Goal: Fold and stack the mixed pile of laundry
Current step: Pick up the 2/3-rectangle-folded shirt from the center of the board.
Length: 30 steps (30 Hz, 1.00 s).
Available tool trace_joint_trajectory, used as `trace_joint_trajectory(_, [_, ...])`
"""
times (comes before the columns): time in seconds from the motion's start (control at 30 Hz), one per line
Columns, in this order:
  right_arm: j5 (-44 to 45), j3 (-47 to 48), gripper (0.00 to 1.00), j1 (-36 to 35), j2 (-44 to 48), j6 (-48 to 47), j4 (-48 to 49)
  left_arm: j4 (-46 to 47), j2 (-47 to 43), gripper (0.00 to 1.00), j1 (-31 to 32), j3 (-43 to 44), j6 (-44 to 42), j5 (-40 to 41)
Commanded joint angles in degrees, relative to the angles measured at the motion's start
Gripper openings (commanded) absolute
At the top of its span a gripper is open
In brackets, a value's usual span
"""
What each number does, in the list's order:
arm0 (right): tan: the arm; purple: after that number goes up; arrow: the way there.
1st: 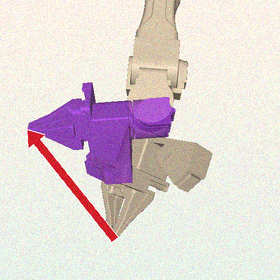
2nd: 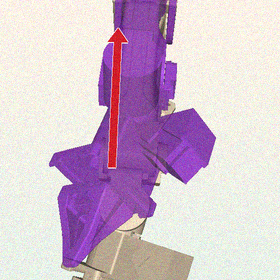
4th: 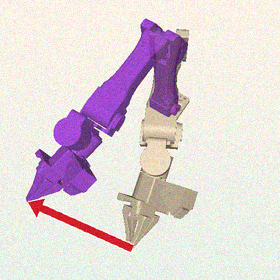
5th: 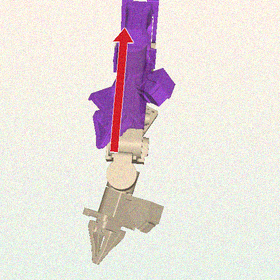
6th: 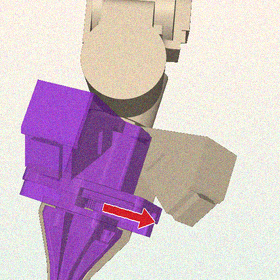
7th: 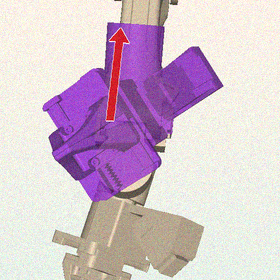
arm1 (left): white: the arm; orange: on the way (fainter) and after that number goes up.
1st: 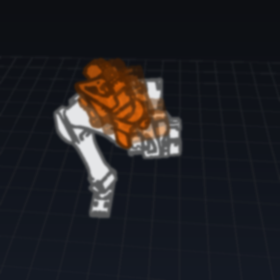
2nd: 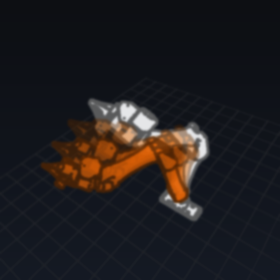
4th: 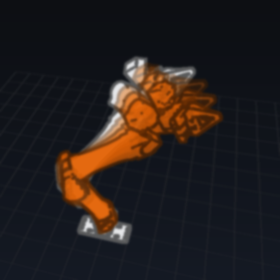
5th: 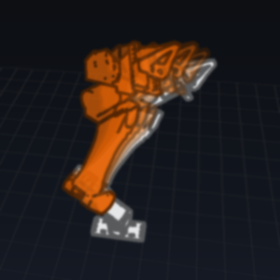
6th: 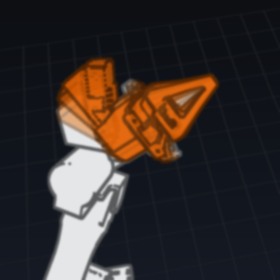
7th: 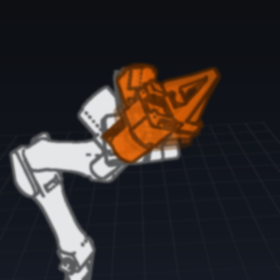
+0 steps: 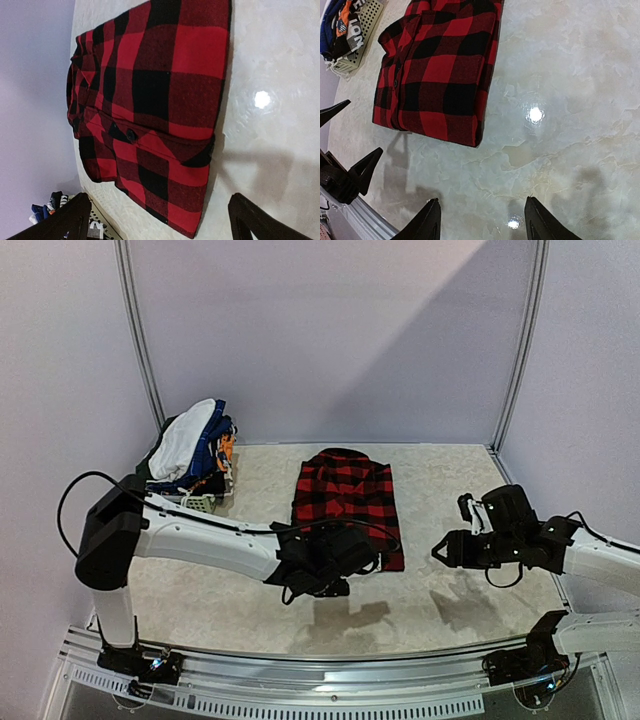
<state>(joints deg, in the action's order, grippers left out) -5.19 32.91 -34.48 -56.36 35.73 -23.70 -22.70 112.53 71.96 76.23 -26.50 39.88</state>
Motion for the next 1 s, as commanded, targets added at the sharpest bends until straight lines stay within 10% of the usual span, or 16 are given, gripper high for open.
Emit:
trace_joint_trajectory(0.0, [0.80, -1.00, 0.59, -0.08, 1.55, -0.37, -1.53, 7.54, 3.48, 0.97, -0.95, -1.38, -6.51, 1.08])
trace_joint_trajectory(0.73, [1.85, -0.30, 0.59, -0.14, 1.52, -0.74, -1.58, 15.75, 13.06, 0.67, -3.23, -0.18, -11.74, 2.89])
trace_joint_trajectory(0.97, [2.78, 0.67, 0.59, -0.12, 1.10, -0.75, -2.30, 18.41, 14.63, 0.39, -3.50, -0.37, -12.13, 2.73])
